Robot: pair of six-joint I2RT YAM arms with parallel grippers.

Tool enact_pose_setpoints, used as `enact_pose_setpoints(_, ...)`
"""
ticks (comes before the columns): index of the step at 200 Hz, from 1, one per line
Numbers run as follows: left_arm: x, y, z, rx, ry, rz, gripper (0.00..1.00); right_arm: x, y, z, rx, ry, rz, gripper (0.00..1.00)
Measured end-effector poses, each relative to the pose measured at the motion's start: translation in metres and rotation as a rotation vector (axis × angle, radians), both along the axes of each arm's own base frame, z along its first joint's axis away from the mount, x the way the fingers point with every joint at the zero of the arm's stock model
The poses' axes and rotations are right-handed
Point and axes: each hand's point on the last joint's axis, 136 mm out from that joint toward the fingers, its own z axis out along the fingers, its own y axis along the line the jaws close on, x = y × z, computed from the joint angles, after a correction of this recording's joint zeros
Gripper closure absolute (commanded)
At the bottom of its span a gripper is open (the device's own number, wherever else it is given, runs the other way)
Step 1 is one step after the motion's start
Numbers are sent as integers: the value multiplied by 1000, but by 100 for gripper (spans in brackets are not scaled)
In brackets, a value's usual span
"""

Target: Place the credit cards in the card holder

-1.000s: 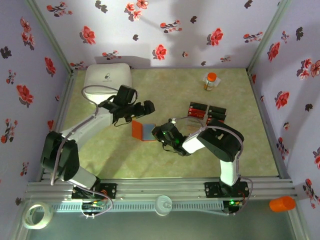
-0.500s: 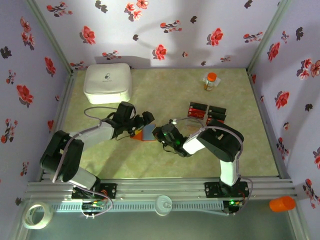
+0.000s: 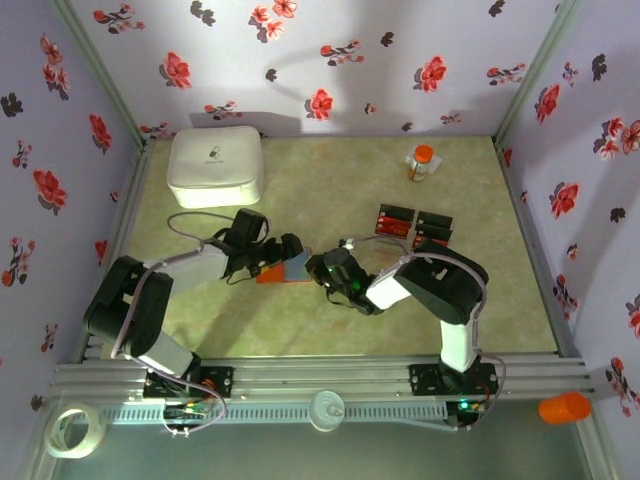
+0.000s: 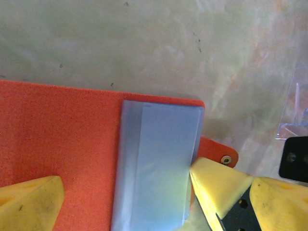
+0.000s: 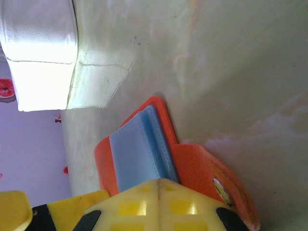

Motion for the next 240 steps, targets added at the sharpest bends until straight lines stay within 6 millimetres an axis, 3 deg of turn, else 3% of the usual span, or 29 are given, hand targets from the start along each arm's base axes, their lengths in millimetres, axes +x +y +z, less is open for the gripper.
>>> enact_pose_setpoints(70,-1,2,-2,37,-30,-51,0,1,-8,0,-68,5,33,100)
enact_pose_setpoints(122,-4,4,-5,41,-32,-56,0,21,-32,0,-117,22,15,100)
enact_pose_setpoints(150,-4,4,-2,40,-41,-55,0,25,-36,0,-117,25,21,100)
enact_pose_setpoints(240,-4,17,-4,135,-54,-71,0,18,-42,-2,-103,31,24,100)
